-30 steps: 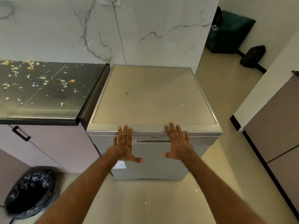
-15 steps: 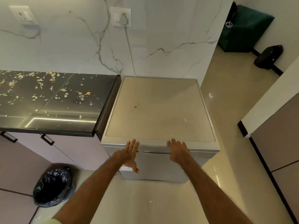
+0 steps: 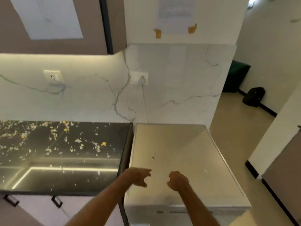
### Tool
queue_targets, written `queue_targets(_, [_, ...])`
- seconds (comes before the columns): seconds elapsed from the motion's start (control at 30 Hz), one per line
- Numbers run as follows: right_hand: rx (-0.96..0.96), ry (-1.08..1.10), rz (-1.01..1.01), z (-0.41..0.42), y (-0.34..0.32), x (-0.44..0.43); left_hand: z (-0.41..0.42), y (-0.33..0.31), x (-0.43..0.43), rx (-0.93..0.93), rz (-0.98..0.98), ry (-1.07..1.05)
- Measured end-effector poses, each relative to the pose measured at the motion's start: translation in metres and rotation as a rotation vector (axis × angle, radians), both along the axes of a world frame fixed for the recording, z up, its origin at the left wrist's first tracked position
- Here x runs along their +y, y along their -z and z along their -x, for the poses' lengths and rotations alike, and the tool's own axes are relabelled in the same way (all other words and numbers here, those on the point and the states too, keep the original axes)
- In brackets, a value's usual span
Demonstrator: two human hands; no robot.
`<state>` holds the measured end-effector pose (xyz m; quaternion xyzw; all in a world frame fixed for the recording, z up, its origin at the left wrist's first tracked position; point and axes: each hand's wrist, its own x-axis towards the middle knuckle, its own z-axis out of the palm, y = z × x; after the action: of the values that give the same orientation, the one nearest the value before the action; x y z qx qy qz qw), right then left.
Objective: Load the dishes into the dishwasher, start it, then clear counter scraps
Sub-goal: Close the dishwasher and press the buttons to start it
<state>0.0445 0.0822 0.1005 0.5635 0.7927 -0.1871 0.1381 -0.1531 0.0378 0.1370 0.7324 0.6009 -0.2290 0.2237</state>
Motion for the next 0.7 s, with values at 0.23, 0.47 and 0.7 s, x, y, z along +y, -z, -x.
queue_targets(0.23, [0.178,-0.045,-0.185,0.111,-0.084,0.077,0.112,-0.21,0.095,0.345,-0.598,0.195])
queue_targets(0.47, [0.297,-0.155,-0.398,0.203,-0.147,0.177,0.152,-0.385,0.161,0.85,-0.993,0.369])
queue_targets(0.7, [0.364,-0.207,-0.531,0.263,-0.175,0.265,0.179,-0.415,0.201,0.968,-1.081,0.29])
